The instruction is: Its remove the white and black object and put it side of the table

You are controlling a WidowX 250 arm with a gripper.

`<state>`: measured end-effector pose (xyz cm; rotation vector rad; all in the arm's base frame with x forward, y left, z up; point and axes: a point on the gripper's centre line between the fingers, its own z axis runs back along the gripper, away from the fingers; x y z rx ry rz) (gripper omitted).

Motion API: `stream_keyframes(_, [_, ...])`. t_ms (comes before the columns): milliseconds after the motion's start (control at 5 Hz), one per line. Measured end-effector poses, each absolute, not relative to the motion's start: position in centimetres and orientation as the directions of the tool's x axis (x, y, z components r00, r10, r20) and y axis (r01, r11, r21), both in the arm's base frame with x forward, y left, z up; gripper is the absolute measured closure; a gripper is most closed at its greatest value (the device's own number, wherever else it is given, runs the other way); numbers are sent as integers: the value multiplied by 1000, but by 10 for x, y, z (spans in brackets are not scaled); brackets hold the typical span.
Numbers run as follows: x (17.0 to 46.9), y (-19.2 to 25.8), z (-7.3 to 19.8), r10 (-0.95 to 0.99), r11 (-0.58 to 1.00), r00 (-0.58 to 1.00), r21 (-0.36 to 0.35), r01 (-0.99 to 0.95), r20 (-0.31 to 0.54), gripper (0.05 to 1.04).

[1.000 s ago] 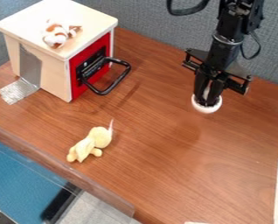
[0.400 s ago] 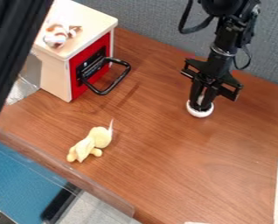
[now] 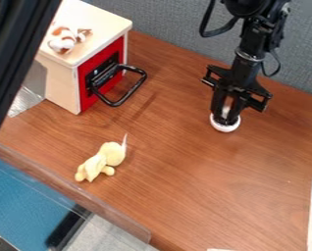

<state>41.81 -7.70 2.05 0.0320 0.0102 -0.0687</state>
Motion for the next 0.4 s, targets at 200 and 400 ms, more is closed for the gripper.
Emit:
stream_keyframes(200, [418,-76,29,-60,998,998,31,60,6,242])
stream_keyframes(400, [414,-76,71,-62,998,995,15,61,82,77])
